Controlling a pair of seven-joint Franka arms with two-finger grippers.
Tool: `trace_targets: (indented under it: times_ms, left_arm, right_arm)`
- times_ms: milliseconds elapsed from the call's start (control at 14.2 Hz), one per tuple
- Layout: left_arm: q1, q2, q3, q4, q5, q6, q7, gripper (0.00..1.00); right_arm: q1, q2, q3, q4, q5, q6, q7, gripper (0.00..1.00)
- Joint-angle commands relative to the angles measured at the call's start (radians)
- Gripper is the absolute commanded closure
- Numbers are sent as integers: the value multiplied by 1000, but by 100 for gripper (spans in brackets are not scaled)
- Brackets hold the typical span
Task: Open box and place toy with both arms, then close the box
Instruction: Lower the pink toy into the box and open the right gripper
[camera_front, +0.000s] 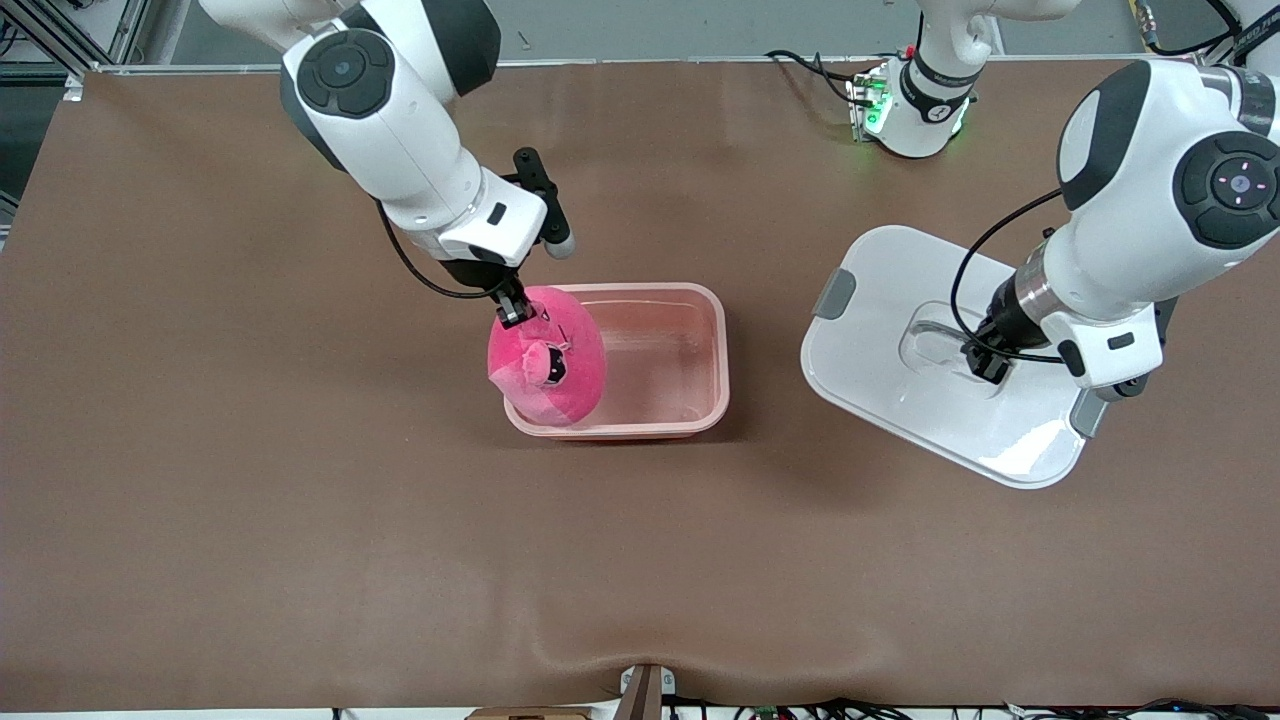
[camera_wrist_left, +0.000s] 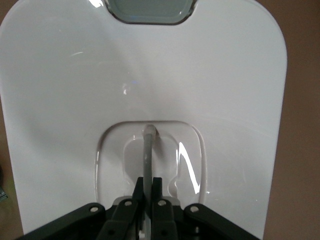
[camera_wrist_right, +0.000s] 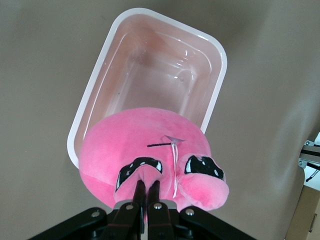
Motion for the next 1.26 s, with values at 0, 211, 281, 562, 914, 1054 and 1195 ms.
trace_targets:
  times_ms: [0,211,281,562,914,1054,1195]
  left_arm:
    - [30,-21,0,-1,-12,-9,48,100]
    - [30,-19,0,8,-12,-9,51,100]
    - [30,-19,0,7,-12,-9,51,100]
    - [30,-15,0,1,-12,-9,51,100]
    - [26,-1,-3,-2,-14,-9,51,100]
    - [23,-1,-5,-1,-14,-9,51,100]
    - [21,-1,-5,-1,-14,-9,50,100]
  right_arm:
    - [1,-8,3,-16,-15,26,-11,100]
    - [1,-2,3,-51,-21,81,-5,100]
    - [1,1,3,-56,-23,90,-5,100]
    - [1,2,3,-60,-33,92,43,47]
    - [-10,-4,2,-63,-32,95,41,0]
    - [-33,-22,-4,-65,-26,87,43,0]
    - [-96,-103,-9,-112,-17,84,87,0]
